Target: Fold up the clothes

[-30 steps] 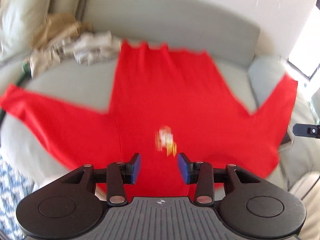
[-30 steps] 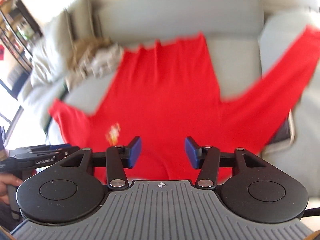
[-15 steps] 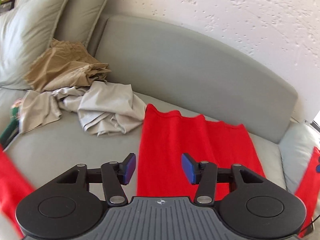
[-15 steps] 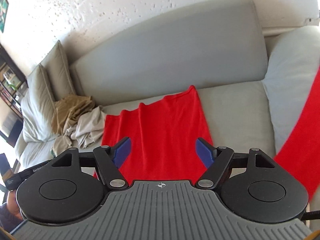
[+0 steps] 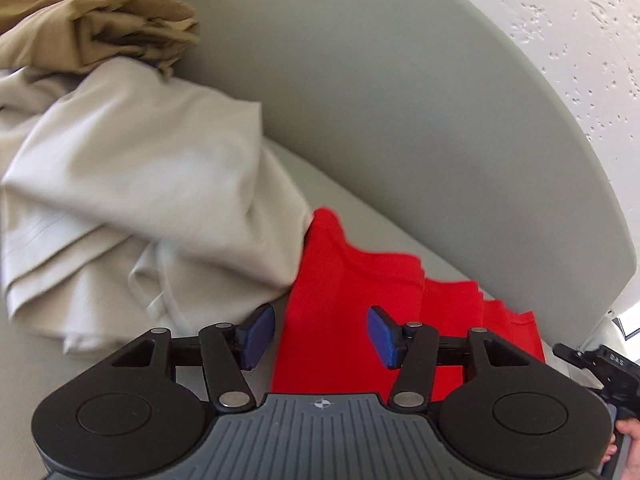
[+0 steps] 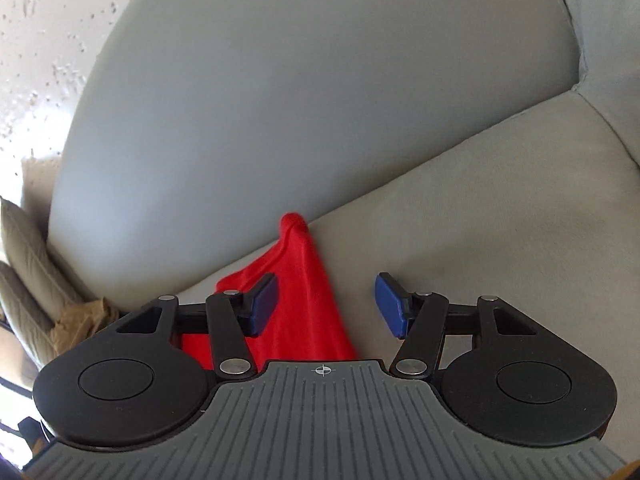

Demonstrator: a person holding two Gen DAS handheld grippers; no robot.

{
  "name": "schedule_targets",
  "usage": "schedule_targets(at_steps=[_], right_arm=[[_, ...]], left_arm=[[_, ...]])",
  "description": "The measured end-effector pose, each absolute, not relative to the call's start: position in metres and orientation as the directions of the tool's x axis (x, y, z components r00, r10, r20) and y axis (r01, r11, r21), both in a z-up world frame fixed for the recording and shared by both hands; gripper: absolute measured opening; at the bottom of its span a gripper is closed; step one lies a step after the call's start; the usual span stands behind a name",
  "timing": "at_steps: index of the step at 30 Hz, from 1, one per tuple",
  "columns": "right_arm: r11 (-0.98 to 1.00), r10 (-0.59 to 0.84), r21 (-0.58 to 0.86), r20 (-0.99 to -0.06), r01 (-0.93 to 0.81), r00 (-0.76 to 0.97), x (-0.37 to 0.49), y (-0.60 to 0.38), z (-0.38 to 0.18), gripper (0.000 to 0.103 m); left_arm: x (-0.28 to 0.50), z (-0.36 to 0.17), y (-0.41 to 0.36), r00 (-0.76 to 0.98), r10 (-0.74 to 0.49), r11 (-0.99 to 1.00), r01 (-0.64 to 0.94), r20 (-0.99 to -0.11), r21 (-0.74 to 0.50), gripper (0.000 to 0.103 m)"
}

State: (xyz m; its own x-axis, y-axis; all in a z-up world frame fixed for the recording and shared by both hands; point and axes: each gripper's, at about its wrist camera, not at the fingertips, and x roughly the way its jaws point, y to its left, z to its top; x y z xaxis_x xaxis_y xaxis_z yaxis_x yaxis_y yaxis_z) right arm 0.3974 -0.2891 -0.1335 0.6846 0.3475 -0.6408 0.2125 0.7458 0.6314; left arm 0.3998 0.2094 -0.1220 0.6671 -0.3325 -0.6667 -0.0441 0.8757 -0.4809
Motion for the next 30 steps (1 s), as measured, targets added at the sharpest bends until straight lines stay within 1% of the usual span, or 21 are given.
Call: schedule_targets(at_steps=[2,3,5,6,7,8,9,10,12,14,17,19,22,23,24,25,26,27,28,29,30], right_arm=[[0.749,0.365,0.642,-0.607,0.165,0.706,0.412,-0.286,-0.136,0.060],[0.772,0.362,0.620,-0.612,0.143,0.703,0.419,-0.281,-0.135,0.058],[0.814,0.355,0.572,-0.623,0.097,0.697,0.433,-0.270,-0.135,0.056],[0.839,0.346,0.539,-0.634,0.074,0.692,0.438,-0.263,-0.134,0.056],[0.862,0.334,0.505,-0.644,0.054,0.689,0.442,-0.257,-0.133,0.054],[0.883,0.322,0.469,-0.655,0.034,0.683,0.446,-0.250,-0.131,0.043],[0.898,0.316,0.439,-0.667,0.014,0.674,0.448,-0.243,-0.130,0.021],[0.912,0.310,0.410,-0.679,-0.007,0.665,0.449,-0.237,-0.129,0.006],[0.957,0.243,0.284,-0.674,-0.060,0.698,0.444,-0.223,-0.122,0.003],[0.966,0.183,0.257,-0.660,-0.010,0.728,0.440,-0.226,-0.121,0.003],[0.974,0.090,0.218,-0.635,0.066,0.767,0.434,-0.230,-0.119,0.003],[0.974,0.027,0.195,-0.616,0.119,0.787,0.431,-0.233,-0.117,0.003],[0.976,-0.012,0.153,-0.676,0.156,0.736,0.437,-0.227,-0.130,0.005],[0.976,-0.021,0.144,-0.688,0.165,0.725,0.438,-0.226,-0.132,0.006],[0.976,-0.030,0.134,-0.699,0.173,0.714,0.439,-0.225,-0.133,0.017],[0.974,-0.021,0.148,-0.694,0.171,0.720,0.433,-0.227,-0.125,0.025],[0.972,-0.012,0.162,-0.688,0.170,0.725,0.428,-0.230,-0.116,0.040],[0.970,-0.003,0.175,-0.683,0.168,0.731,0.422,-0.233,-0.107,0.046],[0.968,0.006,0.189,-0.677,0.165,0.736,0.416,-0.236,-0.098,0.048],[0.960,0.032,0.230,-0.654,0.158,0.756,0.400,-0.243,-0.085,0.053],[0.951,0.056,0.270,-0.630,0.150,0.775,0.384,-0.251,-0.072,0.055]], left_arm=[[0.410,-0.119,0.202,0.679,-0.316,0.889,-0.032,-0.663,-0.456,0.049],[0.416,-0.117,0.198,0.684,-0.306,0.896,-0.027,-0.662,-0.443,0.047],[0.423,-0.115,0.192,0.694,-0.261,0.915,-0.044,-0.672,-0.401,0.029],[0.427,-0.114,0.189,0.698,-0.236,0.924,-0.054,-0.677,-0.378,0.023],[0.427,-0.114,0.187,0.703,-0.214,0.931,-0.062,-0.678,-0.359,0.007],[0.427,-0.113,0.185,0.709,-0.195,0.937,-0.069,-0.678,-0.341,0.004],[0.427,-0.113,0.183,0.714,-0.175,0.943,-0.077,-0.678,-0.324,0.004],[0.424,-0.111,0.181,0.726,-0.150,0.949,-0.085,-0.671,-0.304,0.004],[0.416,-0.105,0.181,0.754,-0.098,0.959,-0.104,-0.649,-0.265,0.004],[0.410,-0.100,0.183,0.776,-0.051,0.965,-0.124,-0.629,-0.232,0.004],[0.411,-0.103,0.182,0.773,0.000,0.974,-0.144,-0.634,-0.175,0.005],[0.420,-0.113,0.174,0.757,0.041,0.985,-0.139,-0.652,-0.100,0.006],[0.424,-0.120,0.165,0.748,0.091,0.990,-0.138,-0.657,-0.020,0.011],[0.424,-0.118,0.165,0.744,0.099,0.991,-0.137,-0.661,-0.006,0.015],[0.424,-0.114,0.164,0.739,0.104,0.991,-0.135,-0.665,0.005,0.017],[0.421,-0.109,0.167,0.735,0.106,0.991,-0.136,-0.670,0.009,0.018],[0.416,-0.103,0.170,0.731,0.107,0.991,-0.137,-0.674,0.010,0.022],[0.412,-0.097,0.172,0.727,0.108,0.990,-0.138,-0.678,0.011,0.026],[0.399,-0.088,0.175,0.733,0.102,0.991,-0.136,-0.672,0.001,0.036],[0.383,-0.077,0.177,0.742,0.092,0.991,-0.134,-0.664,-0.012,0.040],[0.368,-0.067,0.180,0.743,0.073,0.992,-0.126,-0.666,-0.032,0.040]])
